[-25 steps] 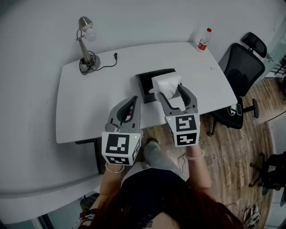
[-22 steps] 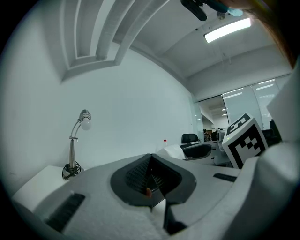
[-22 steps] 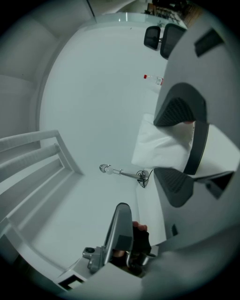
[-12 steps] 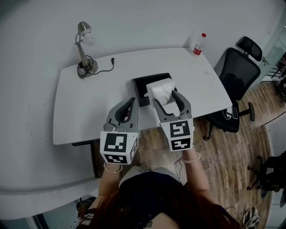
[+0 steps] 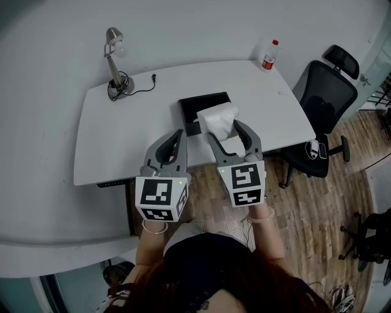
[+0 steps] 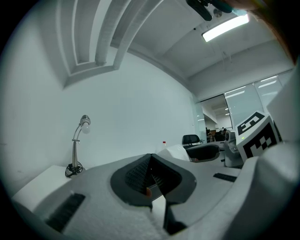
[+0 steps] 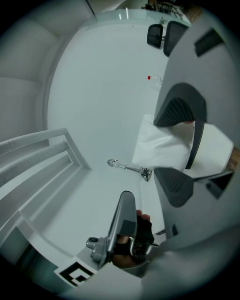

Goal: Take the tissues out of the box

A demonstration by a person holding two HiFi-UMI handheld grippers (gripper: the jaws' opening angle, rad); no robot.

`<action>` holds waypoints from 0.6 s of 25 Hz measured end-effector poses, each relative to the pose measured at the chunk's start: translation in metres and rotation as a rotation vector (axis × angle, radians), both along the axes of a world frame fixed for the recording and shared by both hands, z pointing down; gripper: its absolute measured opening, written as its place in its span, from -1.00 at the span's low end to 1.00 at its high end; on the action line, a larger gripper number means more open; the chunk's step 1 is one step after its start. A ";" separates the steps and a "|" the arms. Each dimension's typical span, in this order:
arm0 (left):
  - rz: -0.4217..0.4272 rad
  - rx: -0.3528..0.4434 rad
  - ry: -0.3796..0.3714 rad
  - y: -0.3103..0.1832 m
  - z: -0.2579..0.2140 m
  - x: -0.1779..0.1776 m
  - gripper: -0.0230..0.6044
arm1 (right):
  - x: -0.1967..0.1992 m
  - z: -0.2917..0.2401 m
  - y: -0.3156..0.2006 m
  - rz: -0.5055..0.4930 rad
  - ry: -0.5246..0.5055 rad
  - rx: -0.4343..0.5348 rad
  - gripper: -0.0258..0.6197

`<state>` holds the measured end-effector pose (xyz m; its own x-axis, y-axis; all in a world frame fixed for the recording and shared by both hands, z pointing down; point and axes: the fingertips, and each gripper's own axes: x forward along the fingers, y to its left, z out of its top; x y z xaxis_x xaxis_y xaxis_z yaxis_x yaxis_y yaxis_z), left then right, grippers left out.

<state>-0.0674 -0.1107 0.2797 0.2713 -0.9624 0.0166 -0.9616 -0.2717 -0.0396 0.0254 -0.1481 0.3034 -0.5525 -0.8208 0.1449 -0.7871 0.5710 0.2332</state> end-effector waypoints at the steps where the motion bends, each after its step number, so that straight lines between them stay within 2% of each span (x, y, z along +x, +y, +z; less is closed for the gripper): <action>1: -0.004 -0.002 -0.001 0.003 0.000 0.002 -0.86 | 0.002 -0.002 0.004 -0.006 -0.003 0.004 -0.01; 15: -0.033 -0.015 -0.008 0.051 -0.001 0.032 -0.86 | 0.031 -0.015 0.053 -0.037 -0.039 0.029 -0.01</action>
<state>-0.0353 -0.0595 0.2790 0.2390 -0.9705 0.0332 -0.9697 -0.2403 -0.0436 0.0566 -0.0947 0.2887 -0.5873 -0.8032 0.0993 -0.7745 0.5934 0.2191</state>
